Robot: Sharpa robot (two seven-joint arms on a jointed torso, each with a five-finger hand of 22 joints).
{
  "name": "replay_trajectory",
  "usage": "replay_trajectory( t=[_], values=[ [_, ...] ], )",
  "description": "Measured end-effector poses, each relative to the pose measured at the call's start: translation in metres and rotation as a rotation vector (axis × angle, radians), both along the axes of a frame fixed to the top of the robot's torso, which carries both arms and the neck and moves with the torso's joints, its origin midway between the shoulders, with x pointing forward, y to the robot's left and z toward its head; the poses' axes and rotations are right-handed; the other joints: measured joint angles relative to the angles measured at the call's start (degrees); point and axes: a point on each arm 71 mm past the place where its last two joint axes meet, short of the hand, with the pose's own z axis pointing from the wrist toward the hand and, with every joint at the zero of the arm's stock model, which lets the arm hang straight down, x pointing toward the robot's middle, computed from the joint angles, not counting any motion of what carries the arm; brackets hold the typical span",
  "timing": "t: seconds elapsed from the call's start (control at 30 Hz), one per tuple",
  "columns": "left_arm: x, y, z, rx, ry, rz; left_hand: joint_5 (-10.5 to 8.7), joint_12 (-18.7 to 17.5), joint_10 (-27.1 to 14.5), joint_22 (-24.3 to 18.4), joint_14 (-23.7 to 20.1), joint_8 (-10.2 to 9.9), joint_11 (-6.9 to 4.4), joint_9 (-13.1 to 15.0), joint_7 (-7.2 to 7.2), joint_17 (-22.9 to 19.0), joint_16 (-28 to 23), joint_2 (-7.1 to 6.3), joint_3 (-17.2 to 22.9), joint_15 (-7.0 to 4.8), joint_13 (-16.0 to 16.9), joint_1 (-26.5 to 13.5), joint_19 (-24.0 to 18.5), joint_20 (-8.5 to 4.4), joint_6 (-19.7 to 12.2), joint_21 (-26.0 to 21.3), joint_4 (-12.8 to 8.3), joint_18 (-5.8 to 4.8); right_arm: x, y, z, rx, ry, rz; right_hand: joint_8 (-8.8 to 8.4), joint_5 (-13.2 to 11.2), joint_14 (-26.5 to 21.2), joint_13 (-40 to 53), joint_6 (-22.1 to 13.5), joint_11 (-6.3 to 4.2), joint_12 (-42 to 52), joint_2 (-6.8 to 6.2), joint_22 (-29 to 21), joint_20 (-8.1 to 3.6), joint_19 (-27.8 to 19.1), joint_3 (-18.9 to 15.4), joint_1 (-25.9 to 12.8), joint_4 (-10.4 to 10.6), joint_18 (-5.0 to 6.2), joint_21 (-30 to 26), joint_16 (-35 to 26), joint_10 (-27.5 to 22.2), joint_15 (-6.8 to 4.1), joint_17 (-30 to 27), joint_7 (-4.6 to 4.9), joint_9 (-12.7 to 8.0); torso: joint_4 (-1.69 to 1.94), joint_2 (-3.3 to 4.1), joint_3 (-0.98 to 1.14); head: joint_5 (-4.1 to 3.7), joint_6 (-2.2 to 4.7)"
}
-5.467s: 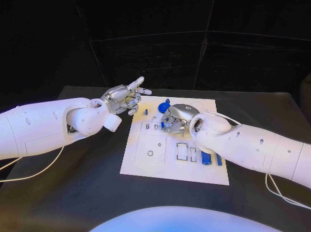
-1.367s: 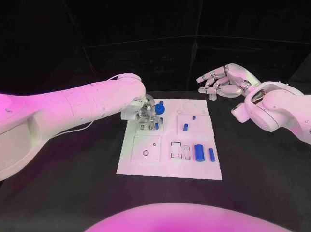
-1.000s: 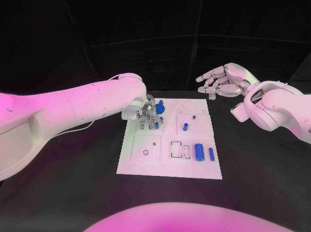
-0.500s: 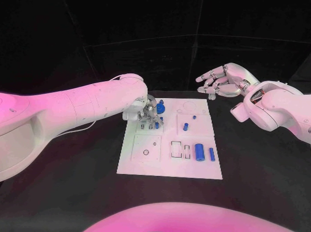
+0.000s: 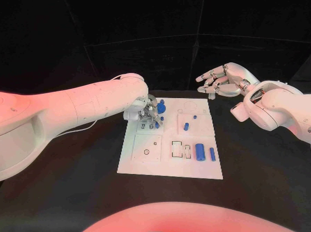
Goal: Assemble the parts on the task board
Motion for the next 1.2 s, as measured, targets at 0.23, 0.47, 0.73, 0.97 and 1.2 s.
replay_trajectory(
  t=[0.23, 0.47, 0.73, 0.97, 1.2],
  values=[
    [0.000, 0.001, 0.001, -0.022, -0.012, 0.014, 0.10, -0.96, 0.23, 0.65, -0.13, 0.73, -0.44, 0.50, 0.51, 0.00, 0.00, -1.10, 6.73, -0.13, -0.29, -1.73, -0.11, -0.31, -0.74, 0.54, 3.40, 0.00, 0.001, 0.001, 0.000, -0.001, 0.001, 0.000, 0.17, 0.00, 0.01, -0.10, 0.00, 0.20, 0.00, -0.07, -0.11, 0.00, 0.00, 0.18, -0.40, 0.18, 0.00, -0.13, -0.23, -0.20, 0.01, 0.00, 0.00, 0.00, -0.03, 0.00, -0.01, 0.04, -0.12],
    [-0.005, 0.012, 0.002, -0.066, -0.016, 0.044, 0.11, -0.96, 0.74, 0.86, -0.13, 3.38, -0.26, 2.38, 0.40, 0.00, 0.00, -6.23, 23.76, -0.12, -0.28, -10.82, -0.23, -0.19, -1.03, 0.53, 0.80, 0.00, 0.002, -0.001, -0.001, -0.004, 0.003, -0.006, 0.33, -0.10, 0.01, -0.17, 0.00, 0.20, 0.00, -0.06, -0.16, 0.00, 0.00, 0.19, -0.85, 0.30, 0.00, -0.31, -0.28, -0.20, 0.01, 0.01, 0.00, 0.00, 0.12, -0.01, 0.01, 0.13, -0.22],
    [-0.011, 0.029, 0.010, -0.113, -0.047, 0.089, 0.07, -0.96, 0.98, 1.13, -0.13, 5.41, -0.34, 3.58, 0.09, 0.00, 0.00, -8.36, 29.91, -0.12, 0.08, -13.12, -0.23, -0.19, -1.34, 0.76, 1.90, 0.00, 0.005, -0.003, -0.002, -0.010, 0.008, -0.012, 0.61, -2.20, 0.01, -0.33, -0.39, 0.20, 0.31, 0.02, -0.41, 0.00, 0.00, -0.19, -1.54, 1.01, 0.00, -0.54, -0.28, -0.20, 0.01, 0.01, 0.04, 0.05, 0.16, -0.01, 0.04, 0.42, -0.29],
    [-0.017, 0.039, 0.012, -0.143, -0.078, 0.129, 0.03, -0.43, 1.32, 1.56, -0.14, 6.24, -0.40, 4.08, 0.00, 0.00, 0.00, -9.01, 31.63, -0.12, 0.64, -13.76, -0.23, -0.19, -1.64, 1.10, 3.16, 0.00, 0.006, -0.003, -0.003, -0.012, 0.012, -0.012, 0.61, -2.51, 0.01, -0.38, -0.39, 0.00, 0.52, 0.24, -0.46, 0.00, 0.00, -0.38, -1.75, 1.20, -0.01, -0.77, -0.28, -0.43, 0.01, 0.01, 0.04, 0.05, 0.25, 0.07, 0.02, 0.75, -0.62],
    [-0.022, 0.044, 0.005, -0.156, -0.109, 0.167, -0.08, -0.28, 1.61, 1.72, -0.13, 6.90, -0.50, 4.32, 0.01, 0.00, 0.00, -9.55, 33.00, -0.12, 0.86, -14.31, -0.23, -0.19, -1.65, 1.10, 3.15, 0.01, 0.006, -0.004, -0.003, -0.013, 0.013, -0.012, 0.61, -2.51, 0.02, -0.38, -0.38, 0.19, 0.52, 0.24, -0.47, 0.00, 0.00, -0.23, -1.75, 1.35, 0.00, -0.77, -0.28, -0.61, 0.01, 0.02, 0.04, 0.04, 0.19, 0.07, -0.01, 0.90, -0.93]
  ],
)
